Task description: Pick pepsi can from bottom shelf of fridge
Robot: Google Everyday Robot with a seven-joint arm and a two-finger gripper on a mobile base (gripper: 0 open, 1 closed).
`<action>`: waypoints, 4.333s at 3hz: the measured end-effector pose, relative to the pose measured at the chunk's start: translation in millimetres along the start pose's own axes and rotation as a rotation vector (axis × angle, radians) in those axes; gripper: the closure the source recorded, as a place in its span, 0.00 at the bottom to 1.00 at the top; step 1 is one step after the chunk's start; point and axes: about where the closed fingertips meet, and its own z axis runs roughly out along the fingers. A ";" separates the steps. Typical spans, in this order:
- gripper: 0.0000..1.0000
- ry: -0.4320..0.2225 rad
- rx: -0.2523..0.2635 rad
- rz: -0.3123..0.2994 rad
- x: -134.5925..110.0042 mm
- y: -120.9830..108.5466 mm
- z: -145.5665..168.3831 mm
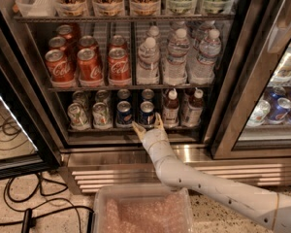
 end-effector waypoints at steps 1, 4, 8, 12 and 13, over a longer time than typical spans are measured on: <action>0.36 0.001 0.017 -0.006 2.0 -6.0 5.9; 0.58 -0.015 0.048 -0.024 -2.4 -19.7 29.7; 1.00 -0.028 0.009 -0.001 -20.8 -15.5 22.7; 1.00 0.149 -0.191 -0.009 -42.0 -4.2 -47.2; 1.00 0.209 -0.282 -0.024 -36.7 -2.1 -80.4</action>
Offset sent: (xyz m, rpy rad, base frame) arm 0.0219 -0.0152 -0.0026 -0.0193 -0.0149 -0.0500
